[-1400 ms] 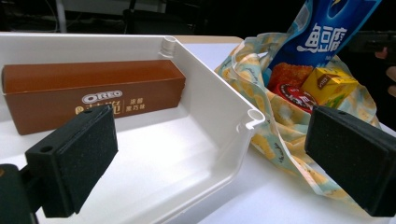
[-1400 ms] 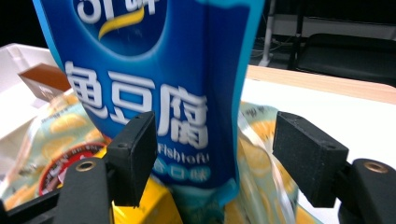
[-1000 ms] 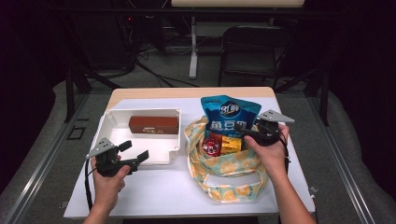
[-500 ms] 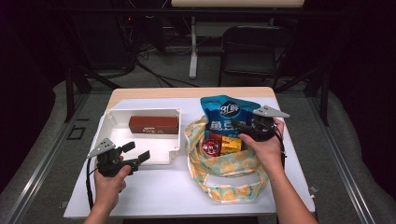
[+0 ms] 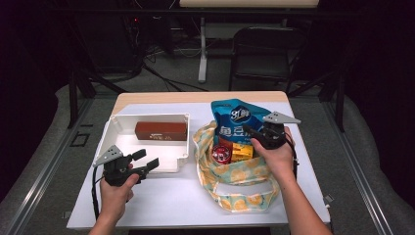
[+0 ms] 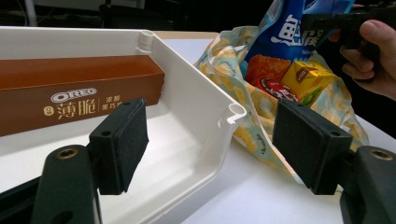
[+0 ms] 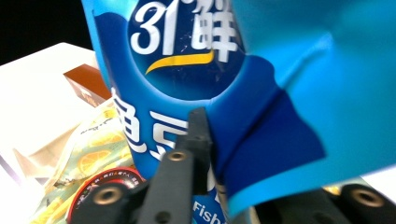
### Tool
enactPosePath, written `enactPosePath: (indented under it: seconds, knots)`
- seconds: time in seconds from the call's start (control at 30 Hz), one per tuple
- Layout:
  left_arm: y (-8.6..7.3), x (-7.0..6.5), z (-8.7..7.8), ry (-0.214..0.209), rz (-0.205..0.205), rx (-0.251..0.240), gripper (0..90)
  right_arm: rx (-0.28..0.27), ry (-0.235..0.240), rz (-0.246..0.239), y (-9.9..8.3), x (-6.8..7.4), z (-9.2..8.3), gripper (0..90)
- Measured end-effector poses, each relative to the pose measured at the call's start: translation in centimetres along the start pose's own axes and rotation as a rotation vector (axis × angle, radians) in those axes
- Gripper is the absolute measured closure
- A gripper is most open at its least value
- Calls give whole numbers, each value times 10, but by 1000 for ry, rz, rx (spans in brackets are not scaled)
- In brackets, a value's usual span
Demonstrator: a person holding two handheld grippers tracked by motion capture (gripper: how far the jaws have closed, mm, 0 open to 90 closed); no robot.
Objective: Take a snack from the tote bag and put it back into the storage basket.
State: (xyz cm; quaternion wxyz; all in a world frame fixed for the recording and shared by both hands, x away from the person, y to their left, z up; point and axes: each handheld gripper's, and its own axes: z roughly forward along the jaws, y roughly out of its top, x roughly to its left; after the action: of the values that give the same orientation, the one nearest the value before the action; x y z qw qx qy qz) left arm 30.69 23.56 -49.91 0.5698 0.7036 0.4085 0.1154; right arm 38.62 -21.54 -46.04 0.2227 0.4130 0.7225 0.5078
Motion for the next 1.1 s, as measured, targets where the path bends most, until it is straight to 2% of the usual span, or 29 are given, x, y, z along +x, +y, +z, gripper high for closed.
enactPosePath:
  seconds: [0.2, 0.23, 0.3, 0.5, 0.77, 0.9, 1.03, 1.1]
  knots:
    - [1, 0, -1, -2, -2, -3, 293, 18, 2, -38, 4, 4, -3, 893]
    - [1, 0, -1, 9, -9, -15, 295, 18, 7, -38, 5, 5, -4, 896]
    - [2, 1, -2, -7, -9, -11, 298, 9, 9, -47, 8, 8, -6, 899]
    - [6, 0, 0, -3, -3, -16, 305, -29, 24, -57, 22, 10, -17, 900]
    - [16, -9, 7, -17, 17, -28, 305, -68, 23, -62, 43, 13, -32, 900]
    - [21, -13, 14, -30, 23, -27, 305, -91, 26, -58, 52, 18, -34, 900]
    - [30, -18, 20, -36, 33, -50, 304, -101, 30, -59, 58, 23, -34, 900]
    - [36, -20, 24, -55, 36, -57, 303, -105, 37, -60, 61, 27, -34, 900]
